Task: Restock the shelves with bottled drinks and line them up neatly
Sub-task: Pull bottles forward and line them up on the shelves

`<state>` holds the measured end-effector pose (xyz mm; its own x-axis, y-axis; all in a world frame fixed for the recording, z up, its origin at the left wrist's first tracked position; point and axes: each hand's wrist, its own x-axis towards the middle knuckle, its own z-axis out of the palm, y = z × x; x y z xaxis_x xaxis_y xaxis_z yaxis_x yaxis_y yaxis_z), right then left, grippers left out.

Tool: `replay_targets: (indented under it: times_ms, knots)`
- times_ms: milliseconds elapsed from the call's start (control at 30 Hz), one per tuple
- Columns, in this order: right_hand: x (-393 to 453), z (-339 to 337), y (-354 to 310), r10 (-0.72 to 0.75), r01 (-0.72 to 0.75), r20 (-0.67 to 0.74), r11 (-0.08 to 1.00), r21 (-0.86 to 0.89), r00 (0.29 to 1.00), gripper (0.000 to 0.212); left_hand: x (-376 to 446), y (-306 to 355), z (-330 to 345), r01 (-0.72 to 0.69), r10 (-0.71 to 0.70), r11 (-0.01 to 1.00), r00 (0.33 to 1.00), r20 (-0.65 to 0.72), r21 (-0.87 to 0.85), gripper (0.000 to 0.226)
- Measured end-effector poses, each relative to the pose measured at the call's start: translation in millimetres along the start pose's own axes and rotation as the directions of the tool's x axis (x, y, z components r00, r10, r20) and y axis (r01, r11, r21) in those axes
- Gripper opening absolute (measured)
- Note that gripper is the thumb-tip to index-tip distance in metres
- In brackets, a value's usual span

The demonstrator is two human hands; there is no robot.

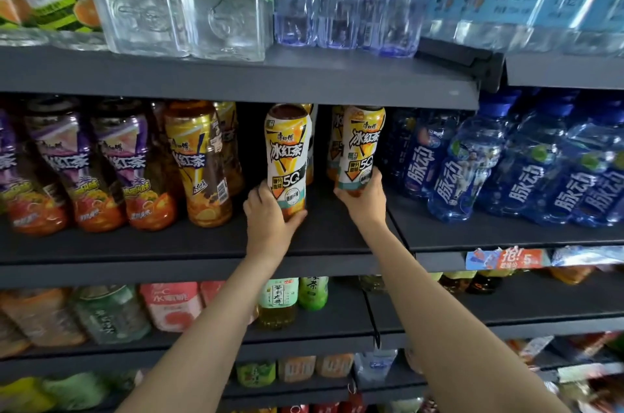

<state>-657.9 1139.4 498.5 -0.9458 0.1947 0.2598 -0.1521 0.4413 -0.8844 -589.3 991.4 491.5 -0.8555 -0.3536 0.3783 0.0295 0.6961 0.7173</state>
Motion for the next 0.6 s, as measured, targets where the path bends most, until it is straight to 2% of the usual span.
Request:
replay_targets:
  times_ms: [100,300,600]
  knots:
    - [5.1,-0.1,2.7,-0.017,0.016,-0.019,0.999,-0.047,1.0,0.066,-1.0,3.3,-0.1,0.079,-0.08,0.996,0.997,0.009,0.05,0.073]
    - [-0.4,-1.5,5.6,-0.067,0.068,0.008,0.997,-0.033,0.998,0.064,5.1,5.3,8.9,0.052,-0.052,0.998,0.999,-0.006,0.034,0.067]
    - [-25.8,-5.1,8.2,-0.176,0.178,0.037,0.98,-0.087,0.984,0.066,5.0,7.4,12.4,0.032,-0.029,0.994,0.999,-0.026,0.107,0.067]
